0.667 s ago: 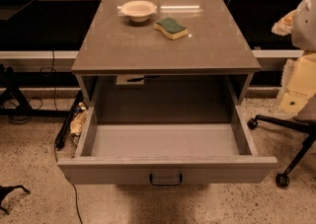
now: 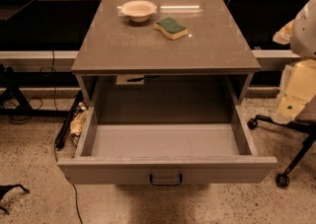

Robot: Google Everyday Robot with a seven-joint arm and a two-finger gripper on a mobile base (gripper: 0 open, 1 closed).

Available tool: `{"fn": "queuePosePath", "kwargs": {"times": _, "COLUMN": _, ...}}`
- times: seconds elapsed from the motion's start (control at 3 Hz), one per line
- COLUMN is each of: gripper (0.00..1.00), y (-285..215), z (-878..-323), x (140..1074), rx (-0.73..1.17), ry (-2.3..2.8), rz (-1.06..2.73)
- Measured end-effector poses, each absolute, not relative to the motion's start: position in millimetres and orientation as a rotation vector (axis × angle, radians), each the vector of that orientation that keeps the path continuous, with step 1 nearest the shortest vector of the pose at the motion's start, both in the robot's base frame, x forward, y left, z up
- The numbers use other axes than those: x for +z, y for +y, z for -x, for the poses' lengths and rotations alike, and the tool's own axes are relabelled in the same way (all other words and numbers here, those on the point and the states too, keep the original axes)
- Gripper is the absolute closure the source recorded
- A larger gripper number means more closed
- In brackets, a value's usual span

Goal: Close top drawer

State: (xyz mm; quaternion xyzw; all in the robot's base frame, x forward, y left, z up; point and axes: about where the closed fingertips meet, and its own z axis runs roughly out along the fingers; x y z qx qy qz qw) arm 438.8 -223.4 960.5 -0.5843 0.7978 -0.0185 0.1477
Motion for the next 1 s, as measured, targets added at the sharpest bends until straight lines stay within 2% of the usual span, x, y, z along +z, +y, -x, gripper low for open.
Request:
{"fn": "queuePosePath", "kwargs": {"times": 0.33, "gripper": 0.0, "y": -232.3, "z": -425.7, "x": 915.9, "rx": 0.099, "ry": 2.429, "rz": 1.527}}
{"fn": "queuePosePath", "kwargs": {"times": 0.67, "gripper": 0.19, "y": -236.8, "z": -391.6, "x": 856.9, "rx": 0.268, "ry": 2.598, "rz": 1.341}}
{"fn": "queuePosePath", "kwargs": {"times": 1.0, "gripper": 0.42, "y": -237.3, "z": -359.6, "x": 813.5, "rx": 0.372, "ry": 2.706, "rz": 1.166}}
